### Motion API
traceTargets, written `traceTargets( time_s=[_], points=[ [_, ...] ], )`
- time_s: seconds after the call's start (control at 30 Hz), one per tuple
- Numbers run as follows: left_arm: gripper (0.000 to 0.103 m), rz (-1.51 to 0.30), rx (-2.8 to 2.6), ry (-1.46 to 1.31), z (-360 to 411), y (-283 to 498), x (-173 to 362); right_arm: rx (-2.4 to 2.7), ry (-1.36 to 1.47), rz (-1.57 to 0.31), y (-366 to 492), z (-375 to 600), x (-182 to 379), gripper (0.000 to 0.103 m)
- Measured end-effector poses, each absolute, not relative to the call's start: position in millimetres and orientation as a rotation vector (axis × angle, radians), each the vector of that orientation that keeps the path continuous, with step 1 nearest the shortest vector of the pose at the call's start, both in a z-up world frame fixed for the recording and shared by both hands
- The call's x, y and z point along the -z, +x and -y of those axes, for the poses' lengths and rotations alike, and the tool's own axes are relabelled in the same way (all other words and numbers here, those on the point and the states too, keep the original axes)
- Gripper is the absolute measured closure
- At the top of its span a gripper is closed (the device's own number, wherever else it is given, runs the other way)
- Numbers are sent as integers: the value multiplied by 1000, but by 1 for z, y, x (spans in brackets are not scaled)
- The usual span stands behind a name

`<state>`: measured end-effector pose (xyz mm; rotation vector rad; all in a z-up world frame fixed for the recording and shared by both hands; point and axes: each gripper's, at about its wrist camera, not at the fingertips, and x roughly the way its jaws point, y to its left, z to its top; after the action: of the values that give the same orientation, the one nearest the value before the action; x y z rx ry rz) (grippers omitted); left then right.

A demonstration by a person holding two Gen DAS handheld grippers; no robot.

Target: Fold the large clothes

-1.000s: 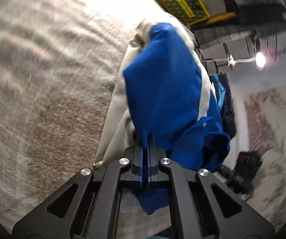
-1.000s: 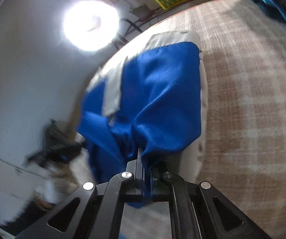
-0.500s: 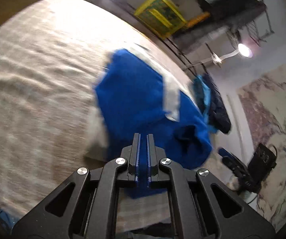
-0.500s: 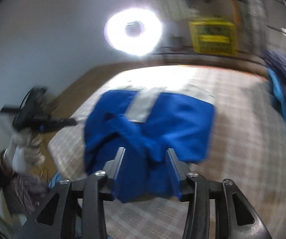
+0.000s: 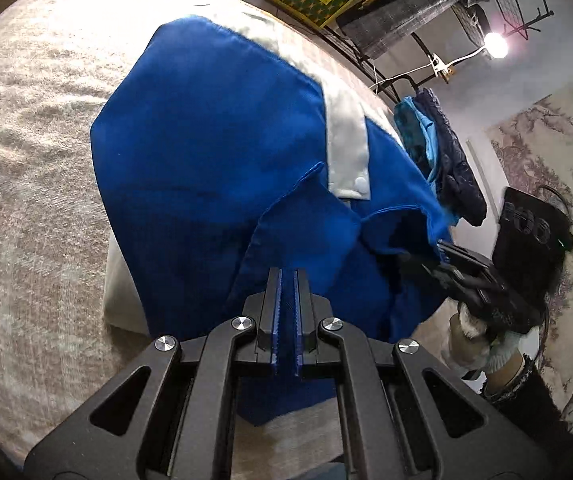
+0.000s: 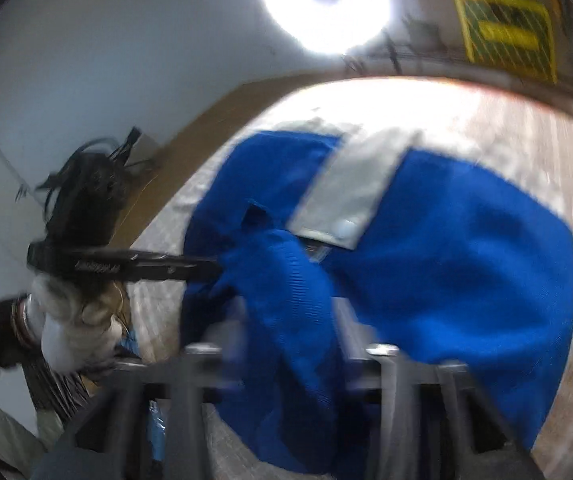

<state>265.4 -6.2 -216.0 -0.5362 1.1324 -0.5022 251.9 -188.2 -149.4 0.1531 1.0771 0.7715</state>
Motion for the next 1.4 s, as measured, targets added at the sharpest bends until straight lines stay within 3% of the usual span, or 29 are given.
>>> traceTargets(
  time_s=[0.23,0.6,0.77,0.87,0.97,1.03,1.1,1.4],
  points=[
    [102,-1150,490,-546,-3,271,226,-823,825,-1147,274,262,191,88],
    [102,-1152,483,-534,-2,272,227,-795,933,-1134,284,265,187,84],
    [102,-1141,471,-539,-2,272,217,-631,761,-1196,282,257,186,89],
    [102,-1097,502,-548,6,274,199,-488,476,-1185,272,245,162,89],
    [101,-1092,552,-567,21,279,187,-397,366,-1114,256,250,134,77],
    [91,-1118,587,-614,31,283,189,-355,309,-1043,239,251,112,70],
    [65,-1148,616,-679,40,288,194,-396,287,-1001,223,243,94,70],
    [63,-1240,592,-810,63,309,219,-502,-33,-988,152,160,105,64]
  ],
)
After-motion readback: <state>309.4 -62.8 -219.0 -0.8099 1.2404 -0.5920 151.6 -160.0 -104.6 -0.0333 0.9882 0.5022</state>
